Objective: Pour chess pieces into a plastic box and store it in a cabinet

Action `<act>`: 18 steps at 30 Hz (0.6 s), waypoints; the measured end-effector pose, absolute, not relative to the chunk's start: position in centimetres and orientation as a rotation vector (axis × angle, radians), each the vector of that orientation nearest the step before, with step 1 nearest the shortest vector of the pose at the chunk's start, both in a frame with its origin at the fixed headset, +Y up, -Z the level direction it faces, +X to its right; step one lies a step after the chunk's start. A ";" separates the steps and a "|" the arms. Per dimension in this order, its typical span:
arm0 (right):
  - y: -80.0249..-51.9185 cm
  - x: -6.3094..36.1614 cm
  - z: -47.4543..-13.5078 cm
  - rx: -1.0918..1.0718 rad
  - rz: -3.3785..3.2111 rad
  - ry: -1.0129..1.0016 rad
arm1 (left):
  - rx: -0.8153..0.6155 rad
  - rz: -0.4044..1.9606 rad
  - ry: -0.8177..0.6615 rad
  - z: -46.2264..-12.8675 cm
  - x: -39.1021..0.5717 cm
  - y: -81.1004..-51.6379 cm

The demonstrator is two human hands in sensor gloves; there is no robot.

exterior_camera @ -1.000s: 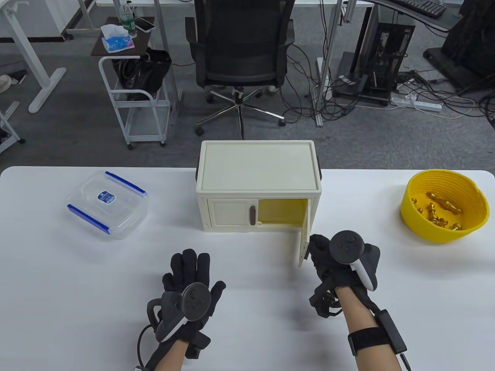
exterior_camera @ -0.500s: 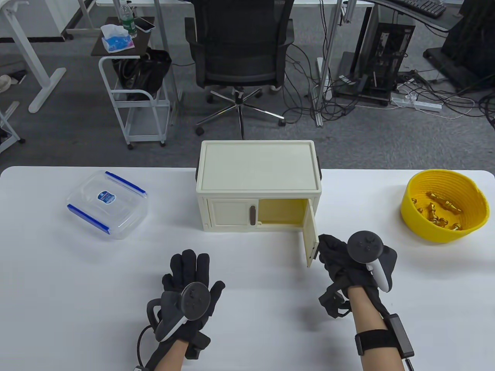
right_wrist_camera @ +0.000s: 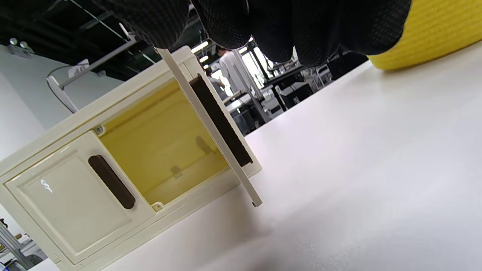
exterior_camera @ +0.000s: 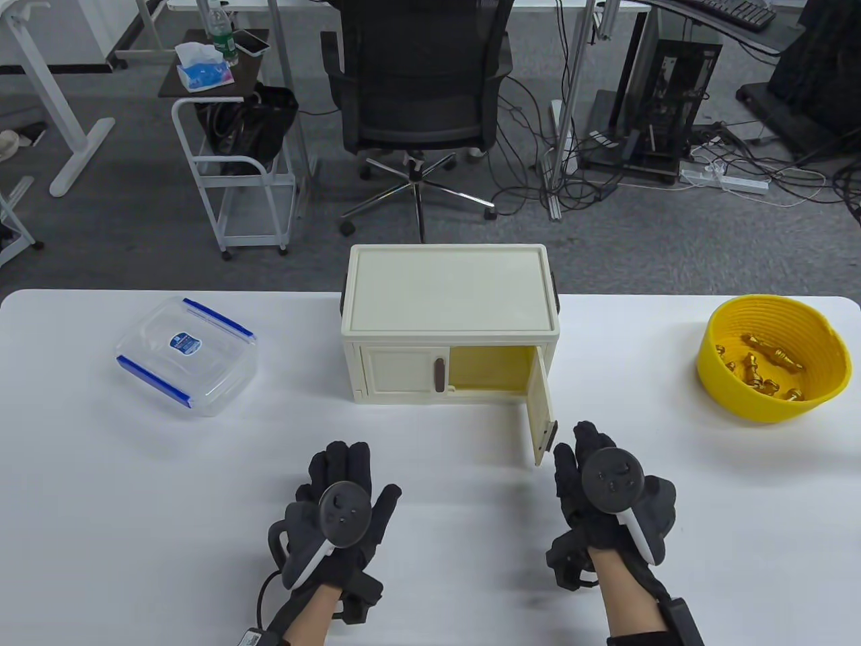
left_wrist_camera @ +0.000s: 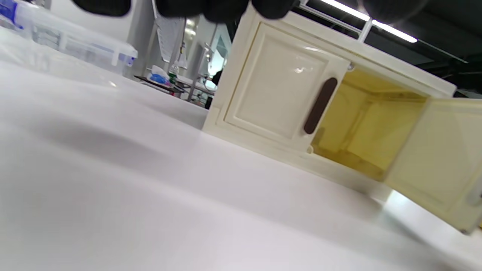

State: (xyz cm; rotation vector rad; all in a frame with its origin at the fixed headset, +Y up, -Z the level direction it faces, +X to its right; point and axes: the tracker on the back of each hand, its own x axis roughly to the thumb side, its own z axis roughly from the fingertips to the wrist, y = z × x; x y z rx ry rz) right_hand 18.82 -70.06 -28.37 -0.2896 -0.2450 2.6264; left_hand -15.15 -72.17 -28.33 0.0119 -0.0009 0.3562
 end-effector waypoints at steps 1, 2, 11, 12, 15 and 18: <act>-70.1 18.6 -27.9 -0.305 2.620 -0.270 | 0.035 0.356 0.005 -28.9 -14.9 -71.7; -70.0 18.4 -27.5 -0.303 2.609 -0.283 | 0.070 0.374 0.017 -29.6 -14.5 -71.1; -70.4 18.3 -26.7 -0.260 2.575 -0.307 | 0.252 0.530 0.219 -36.9 -10.7 -69.7; -70.6 18.5 -26.8 -0.260 2.584 -0.308 | 0.257 0.515 0.237 -37.8 -10.1 -69.7; -70.9 18.9 -27.0 -0.277 2.592 -0.310 | 0.252 0.479 0.271 -39.7 -8.7 -69.9; -71.0 19.6 -27.1 -0.302 2.570 -0.324 | 0.239 0.445 0.302 -41.1 -7.5 -70.4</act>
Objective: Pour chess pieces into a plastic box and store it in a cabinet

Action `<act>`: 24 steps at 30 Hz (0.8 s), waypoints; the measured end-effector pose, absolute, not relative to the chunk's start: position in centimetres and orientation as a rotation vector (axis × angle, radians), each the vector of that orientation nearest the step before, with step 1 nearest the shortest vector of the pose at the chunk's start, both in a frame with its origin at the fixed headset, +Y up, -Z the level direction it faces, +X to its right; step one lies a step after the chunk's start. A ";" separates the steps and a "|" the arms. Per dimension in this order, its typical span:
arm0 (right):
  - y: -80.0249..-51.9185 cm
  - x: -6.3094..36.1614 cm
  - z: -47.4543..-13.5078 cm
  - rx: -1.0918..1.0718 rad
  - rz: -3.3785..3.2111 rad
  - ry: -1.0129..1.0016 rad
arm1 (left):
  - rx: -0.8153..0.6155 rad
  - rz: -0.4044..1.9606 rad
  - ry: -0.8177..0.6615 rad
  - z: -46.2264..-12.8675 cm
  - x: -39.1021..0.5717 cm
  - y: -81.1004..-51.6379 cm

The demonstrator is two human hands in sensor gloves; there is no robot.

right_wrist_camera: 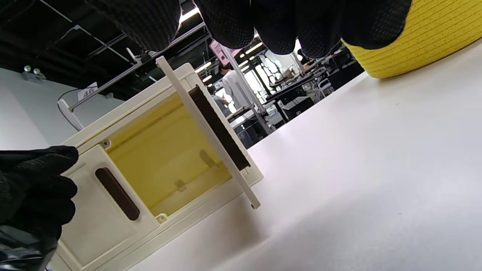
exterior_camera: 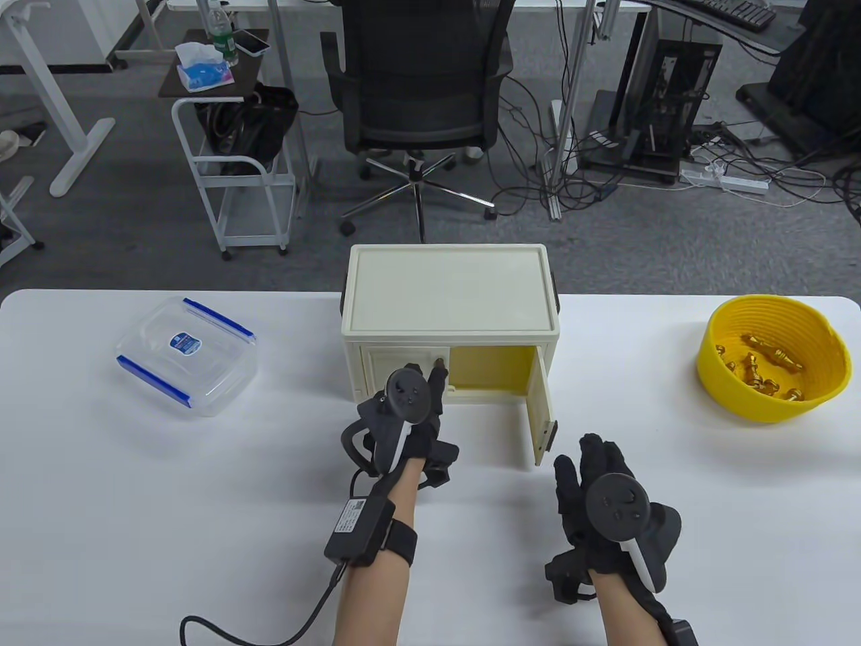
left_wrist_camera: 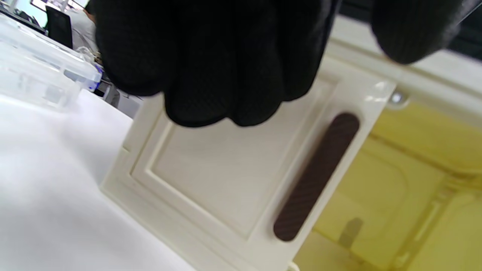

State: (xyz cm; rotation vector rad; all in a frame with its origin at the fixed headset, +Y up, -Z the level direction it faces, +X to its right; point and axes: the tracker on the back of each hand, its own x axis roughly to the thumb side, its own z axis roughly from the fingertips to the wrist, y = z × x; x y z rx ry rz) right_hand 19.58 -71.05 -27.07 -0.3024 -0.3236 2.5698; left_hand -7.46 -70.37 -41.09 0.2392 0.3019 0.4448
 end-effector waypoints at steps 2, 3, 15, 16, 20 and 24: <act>-71.1 20.0 -27.1 -0.319 2.561 -0.340 | 0.240 0.406 0.315 -41.8 -6.6 -70.6; -71.2 20.1 -27.1 -0.320 2.562 -0.338 | 0.240 0.390 0.323 -42.0 -6.3 -70.7; -71.5 20.9 -27.3 -0.337 2.512 -0.327 | 0.214 0.469 0.449 -43.3 -5.3 -70.6; -71.5 20.9 -27.3 -0.337 2.510 -0.325 | 0.216 0.459 0.448 -43.3 -5.2 -70.5; -71.5 20.9 -27.2 -0.334 2.507 -0.323 | 0.213 0.459 0.452 -43.2 -5.2 -70.6; -71.5 20.8 -27.2 -0.329 2.519 -0.321 | 0.205 0.472 0.464 -43.1 -5.3 -70.6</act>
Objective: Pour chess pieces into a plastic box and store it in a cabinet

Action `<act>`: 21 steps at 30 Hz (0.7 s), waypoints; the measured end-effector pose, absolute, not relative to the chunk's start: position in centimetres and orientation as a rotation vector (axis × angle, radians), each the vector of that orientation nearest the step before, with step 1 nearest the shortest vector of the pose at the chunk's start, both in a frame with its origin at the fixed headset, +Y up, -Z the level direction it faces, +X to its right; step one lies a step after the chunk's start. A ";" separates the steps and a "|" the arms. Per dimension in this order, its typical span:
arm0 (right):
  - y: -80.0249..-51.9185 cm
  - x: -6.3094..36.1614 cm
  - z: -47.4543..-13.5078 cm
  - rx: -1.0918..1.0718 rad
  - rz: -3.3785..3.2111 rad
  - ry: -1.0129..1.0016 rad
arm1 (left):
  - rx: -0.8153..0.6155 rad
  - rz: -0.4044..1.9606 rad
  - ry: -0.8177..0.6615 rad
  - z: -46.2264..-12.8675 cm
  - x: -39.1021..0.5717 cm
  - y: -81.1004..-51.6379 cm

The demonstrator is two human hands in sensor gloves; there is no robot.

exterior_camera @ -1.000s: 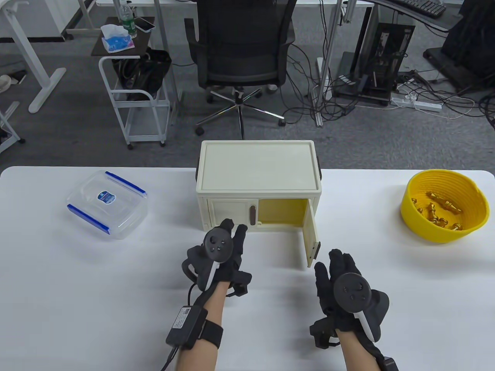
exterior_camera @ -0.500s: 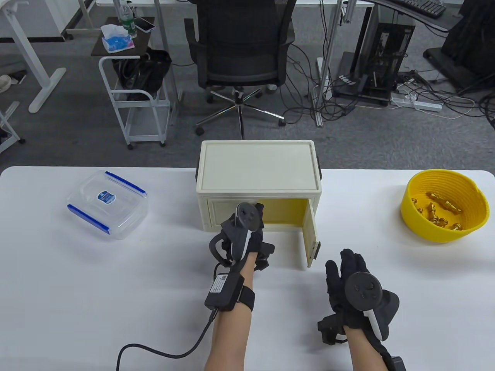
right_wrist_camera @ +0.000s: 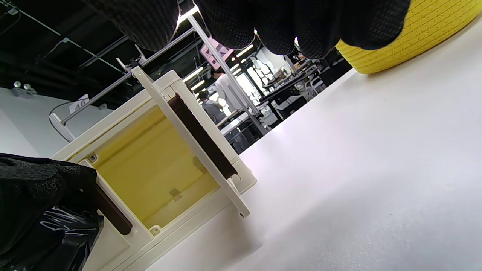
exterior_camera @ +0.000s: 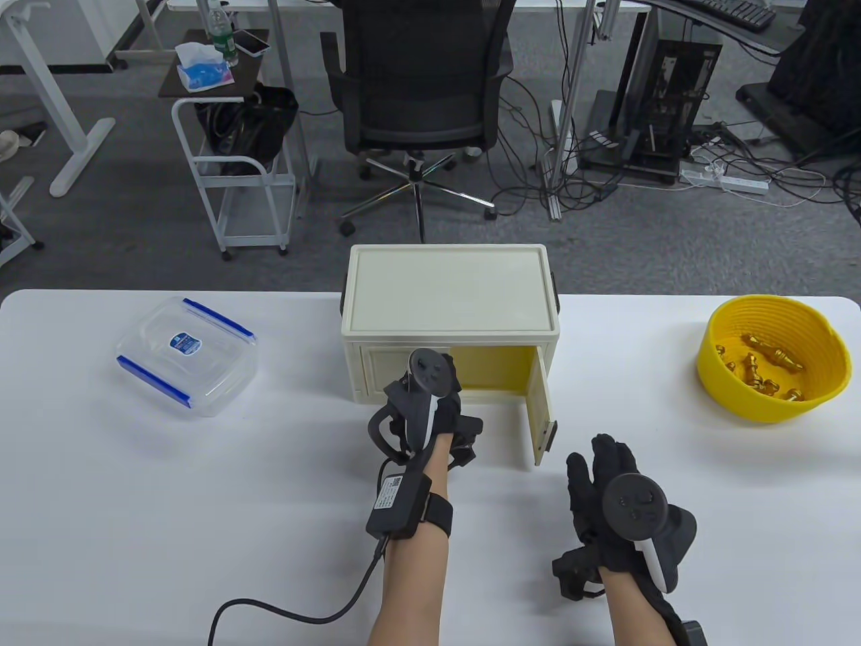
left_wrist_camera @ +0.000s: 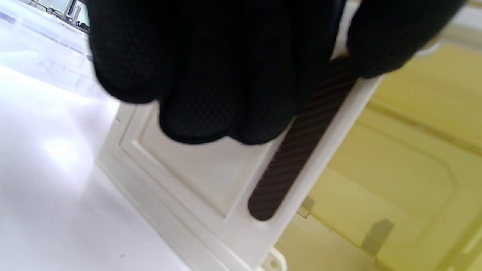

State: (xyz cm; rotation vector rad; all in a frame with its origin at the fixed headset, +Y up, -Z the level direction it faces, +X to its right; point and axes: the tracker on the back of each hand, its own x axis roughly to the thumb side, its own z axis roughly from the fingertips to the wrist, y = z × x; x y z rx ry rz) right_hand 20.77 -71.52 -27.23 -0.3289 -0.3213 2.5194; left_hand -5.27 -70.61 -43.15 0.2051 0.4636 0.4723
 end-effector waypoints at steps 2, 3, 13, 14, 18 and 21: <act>-71.5 20.8 -27.2 -0.328 2.523 -0.322 | 0.200 0.475 0.464 -43.2 -5.4 -70.6; -71.5 20.8 -27.2 -0.329 2.524 -0.323 | 0.195 0.478 0.464 -43.2 -5.4 -70.6; -71.5 20.8 -27.2 -0.336 2.536 -0.315 | 0.110 0.502 0.351 -41.8 -7.3 -70.1; -71.5 20.8 -27.1 -0.336 2.536 -0.315 | 0.099 0.513 0.330 -41.5 -7.7 -70.1; -71.5 20.7 -27.2 -0.333 2.544 -0.315 | 0.058 0.553 0.230 -39.6 -10.0 -70.4; -71.5 20.8 -27.2 -0.335 2.548 -0.318 | 0.017 0.605 0.200 -38.3 -12.1 -70.7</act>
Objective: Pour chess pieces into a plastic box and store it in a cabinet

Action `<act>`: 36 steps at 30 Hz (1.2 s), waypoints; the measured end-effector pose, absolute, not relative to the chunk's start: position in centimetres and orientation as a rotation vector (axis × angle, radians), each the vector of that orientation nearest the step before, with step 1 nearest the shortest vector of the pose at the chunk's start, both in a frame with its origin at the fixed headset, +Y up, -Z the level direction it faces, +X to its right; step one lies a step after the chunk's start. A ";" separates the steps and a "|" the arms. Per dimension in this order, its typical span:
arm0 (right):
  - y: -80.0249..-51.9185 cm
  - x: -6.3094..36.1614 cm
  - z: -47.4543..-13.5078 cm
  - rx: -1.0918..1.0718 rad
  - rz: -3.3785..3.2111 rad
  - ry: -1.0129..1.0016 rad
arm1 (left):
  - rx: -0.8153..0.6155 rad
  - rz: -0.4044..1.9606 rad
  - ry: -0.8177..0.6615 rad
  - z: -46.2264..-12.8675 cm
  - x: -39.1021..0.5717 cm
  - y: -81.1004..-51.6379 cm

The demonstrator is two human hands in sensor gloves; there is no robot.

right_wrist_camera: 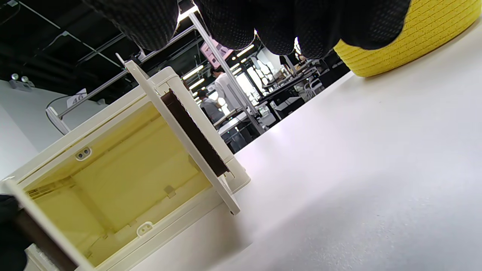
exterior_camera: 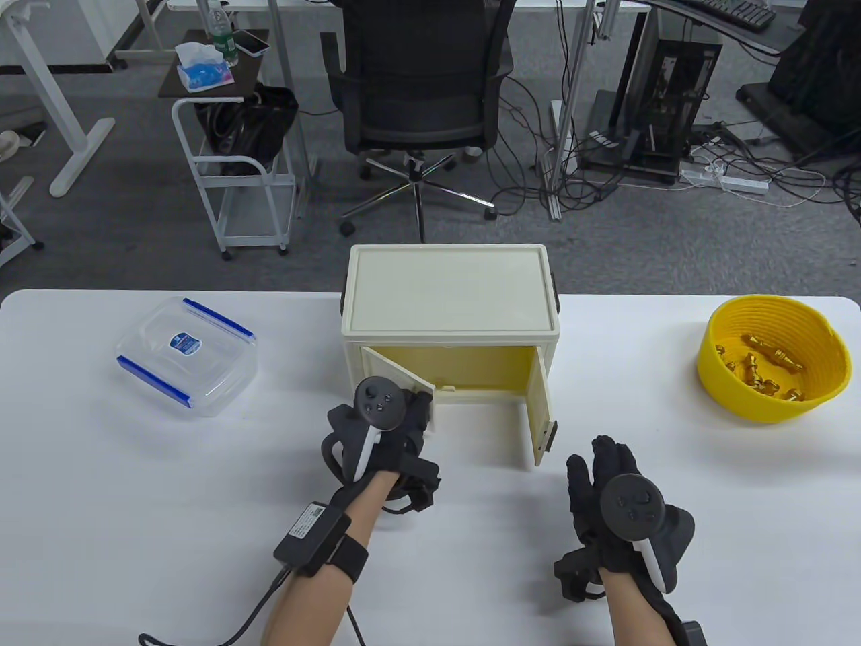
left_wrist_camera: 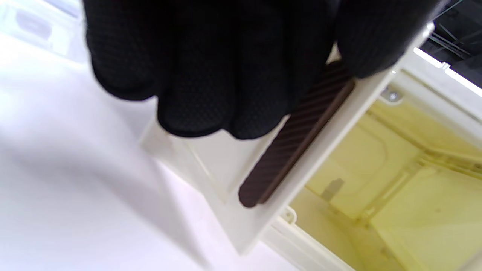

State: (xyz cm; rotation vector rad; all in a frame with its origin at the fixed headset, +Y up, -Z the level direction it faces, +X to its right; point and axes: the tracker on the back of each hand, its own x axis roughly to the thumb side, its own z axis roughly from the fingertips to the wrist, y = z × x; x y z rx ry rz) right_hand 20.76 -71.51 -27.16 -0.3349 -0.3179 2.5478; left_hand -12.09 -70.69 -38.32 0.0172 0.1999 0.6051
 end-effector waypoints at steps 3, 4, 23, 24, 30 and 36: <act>-71.5 20.8 -27.2 -0.338 2.548 -0.318 | -0.032 0.690 0.205 -37.1 -14.5 -71.1; -71.5 20.8 -27.1 -0.338 2.549 -0.318 | -0.038 0.704 0.207 -36.9 -15.0 -71.1; -71.6 20.6 -27.1 -0.336 2.575 -0.311 | -0.039 0.836 0.326 -35.0 -22.7 -72.3; -71.6 20.6 -27.1 -0.337 2.575 -0.310 | -0.039 0.835 0.325 -35.0 -22.7 -72.3; -71.7 20.6 -27.1 -0.343 2.579 -0.304 | -0.034 0.833 0.315 -34.9 -22.7 -72.4; -71.7 20.6 -27.1 -0.340 2.581 -0.303 | -0.035 0.835 0.312 -34.9 -22.8 -72.4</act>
